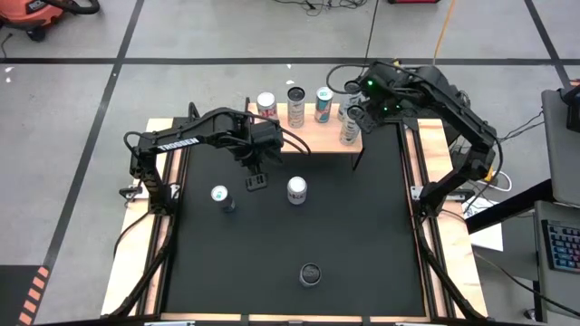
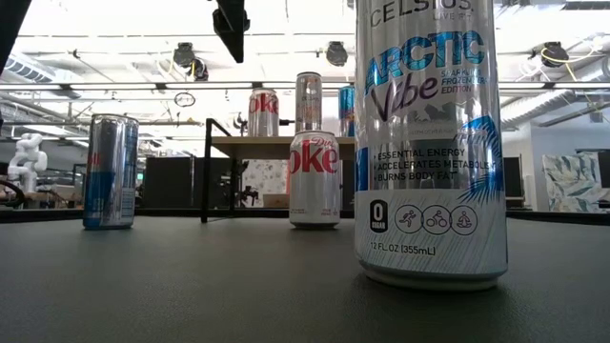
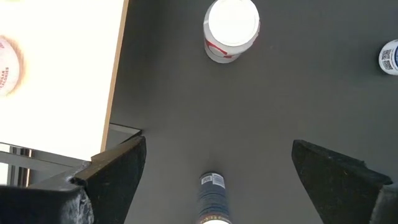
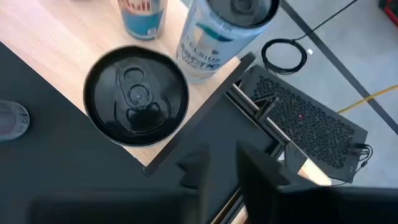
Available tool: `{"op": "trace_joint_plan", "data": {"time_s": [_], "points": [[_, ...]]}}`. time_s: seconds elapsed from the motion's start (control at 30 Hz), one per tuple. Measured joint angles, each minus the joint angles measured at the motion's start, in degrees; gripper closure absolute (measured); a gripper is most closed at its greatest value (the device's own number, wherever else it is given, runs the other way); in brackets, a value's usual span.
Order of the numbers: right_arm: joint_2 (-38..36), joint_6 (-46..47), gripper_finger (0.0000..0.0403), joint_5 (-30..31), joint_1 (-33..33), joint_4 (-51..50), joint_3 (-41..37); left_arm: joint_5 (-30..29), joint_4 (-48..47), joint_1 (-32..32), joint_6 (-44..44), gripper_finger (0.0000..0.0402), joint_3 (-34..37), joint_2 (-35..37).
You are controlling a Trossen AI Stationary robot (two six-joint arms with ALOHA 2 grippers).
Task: Place canned beverage on shelf
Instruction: Put the white and yellow soda can aligned with the other white and yellow soda can on the shelf
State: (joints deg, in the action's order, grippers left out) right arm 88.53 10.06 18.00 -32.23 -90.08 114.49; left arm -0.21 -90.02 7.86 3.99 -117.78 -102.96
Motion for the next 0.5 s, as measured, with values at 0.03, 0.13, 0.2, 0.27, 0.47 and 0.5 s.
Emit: {"op": "trace_joint_plan", "data": {"time_s": [0.03,0.13,0.2,0.27,0.47,0.5], "points": [[0.0,0.3,0.0362,0.0,0.0,0.0,-0.5,0.0,0.0,0.0,0.0,0.0004,0.0,0.0],[0.0,2.3,0.0396,0.0,0.0,0.0,-1.8,0.0,0.0,0.0,0.0,0.0004,0.0,0.0],[0.0,3.2,0.0395,0.0,0.0,0.0,-2.8,0.0,0.0,0.0,0.0,0.0004,0.0,0.0],[0.0,4.4,0.0390,0.0,0.0,0.1,-4.0,0.0,0.0,0.0,0.0,0.0004,0.0,0.0],[0.0,4.9,0.0400,0.0,-0.4,0.8,-7.1,0.0,0.0,0.0,0.0,0.0004,0.0,0.0],[0.0,4.9,0.0401,0.0,-0.5,1.4,-7.6,0.0,0.0,0.0,0.0,0.0004,0.0,0.0]]}}
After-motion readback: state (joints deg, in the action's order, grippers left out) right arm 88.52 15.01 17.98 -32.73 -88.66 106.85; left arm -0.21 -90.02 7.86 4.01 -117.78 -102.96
